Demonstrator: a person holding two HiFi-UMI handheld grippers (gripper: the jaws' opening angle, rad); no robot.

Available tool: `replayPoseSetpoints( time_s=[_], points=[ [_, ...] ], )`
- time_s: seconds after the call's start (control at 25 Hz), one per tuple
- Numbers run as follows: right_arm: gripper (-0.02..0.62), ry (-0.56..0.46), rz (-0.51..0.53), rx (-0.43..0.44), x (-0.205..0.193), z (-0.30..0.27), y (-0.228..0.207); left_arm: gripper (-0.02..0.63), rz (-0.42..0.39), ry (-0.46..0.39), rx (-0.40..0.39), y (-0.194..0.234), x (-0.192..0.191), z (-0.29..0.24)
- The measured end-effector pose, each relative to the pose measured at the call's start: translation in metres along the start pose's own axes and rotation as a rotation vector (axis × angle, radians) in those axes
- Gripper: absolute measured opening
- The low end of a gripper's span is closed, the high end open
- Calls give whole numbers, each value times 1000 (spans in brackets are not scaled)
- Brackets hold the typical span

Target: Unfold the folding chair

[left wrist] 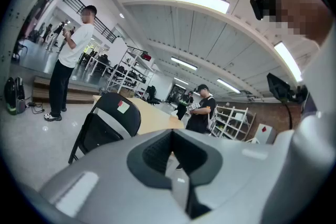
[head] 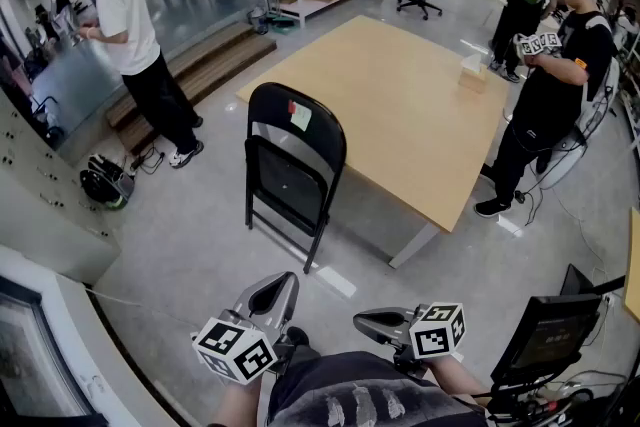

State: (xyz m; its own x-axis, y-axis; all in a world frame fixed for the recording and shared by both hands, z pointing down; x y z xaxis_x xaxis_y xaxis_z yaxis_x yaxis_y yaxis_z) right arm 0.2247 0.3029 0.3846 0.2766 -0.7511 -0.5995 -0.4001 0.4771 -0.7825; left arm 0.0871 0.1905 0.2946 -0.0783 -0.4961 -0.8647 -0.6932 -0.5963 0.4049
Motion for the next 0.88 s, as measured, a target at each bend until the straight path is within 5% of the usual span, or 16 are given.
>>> replayPoseSetpoints(
  time_s=[0.2,0.44,0.88],
  points=[
    [0,-12,40,-30,41,-77,-23,2,-39,-2,-40,76,40,-27],
    [0,121,78,-11,56,-143,-22,2,11,-14,-2,140,51,-17],
    [0,260,128,-43,74,-197,-23,2,71,-52,43,205,56,2]
  ],
)
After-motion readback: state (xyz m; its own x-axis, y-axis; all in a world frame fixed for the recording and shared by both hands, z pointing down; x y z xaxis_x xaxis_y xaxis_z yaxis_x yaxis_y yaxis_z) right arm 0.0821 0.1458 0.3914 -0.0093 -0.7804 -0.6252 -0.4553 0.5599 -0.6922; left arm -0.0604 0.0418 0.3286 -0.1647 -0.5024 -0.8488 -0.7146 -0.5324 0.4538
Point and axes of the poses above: the fingertips, and each gripper's own axes: z backward along the fingers, y to its left, x out of its top, the point moved 4 cm from there along z, backward along the fingers, and after that the axes turned 10 degrees about x, right-handed, at the moved point
